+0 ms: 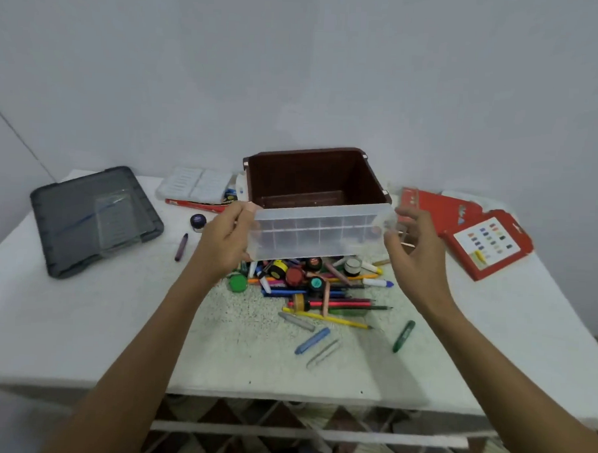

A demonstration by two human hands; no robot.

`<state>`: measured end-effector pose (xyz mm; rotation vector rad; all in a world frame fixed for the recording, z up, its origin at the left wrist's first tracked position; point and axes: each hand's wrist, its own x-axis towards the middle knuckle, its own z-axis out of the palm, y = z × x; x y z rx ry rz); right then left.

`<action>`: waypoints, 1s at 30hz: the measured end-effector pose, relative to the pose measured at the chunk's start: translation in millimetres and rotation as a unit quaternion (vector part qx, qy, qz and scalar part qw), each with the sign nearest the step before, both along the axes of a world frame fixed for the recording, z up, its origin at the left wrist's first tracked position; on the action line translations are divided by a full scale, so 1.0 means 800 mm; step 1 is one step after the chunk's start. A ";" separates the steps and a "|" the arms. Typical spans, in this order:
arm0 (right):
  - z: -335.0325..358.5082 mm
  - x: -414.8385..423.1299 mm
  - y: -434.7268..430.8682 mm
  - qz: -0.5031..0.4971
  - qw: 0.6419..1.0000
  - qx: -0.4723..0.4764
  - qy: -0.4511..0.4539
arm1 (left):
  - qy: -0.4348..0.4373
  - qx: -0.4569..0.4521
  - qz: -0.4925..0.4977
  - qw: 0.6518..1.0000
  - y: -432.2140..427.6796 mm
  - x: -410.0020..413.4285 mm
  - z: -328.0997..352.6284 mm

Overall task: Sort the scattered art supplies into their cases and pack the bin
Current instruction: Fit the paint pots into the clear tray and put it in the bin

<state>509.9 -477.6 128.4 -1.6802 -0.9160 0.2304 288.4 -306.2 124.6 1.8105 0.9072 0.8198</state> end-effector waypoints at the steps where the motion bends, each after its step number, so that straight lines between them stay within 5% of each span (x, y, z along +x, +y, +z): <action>1: -0.009 0.000 -0.008 0.001 1.000 -0.014 0.001 | 0.017 -0.006 0.000 1.000 -0.007 -0.004 -0.006; 13: -0.094 -0.027 -0.086 0.040 0.956 -0.290 -0.002 | 0.190 -0.256 -0.107 0.942 -0.049 -0.070 -0.090; 18: -0.103 -0.043 -0.107 0.098 0.920 -0.379 0.013 | 0.348 -0.238 -0.164 0.892 -0.051 -0.082 -0.106; 30: -0.102 -0.046 -0.124 0.154 0.870 -0.461 0.085 | 0.419 -0.249 -0.214 0.847 -0.064 -0.077 -0.106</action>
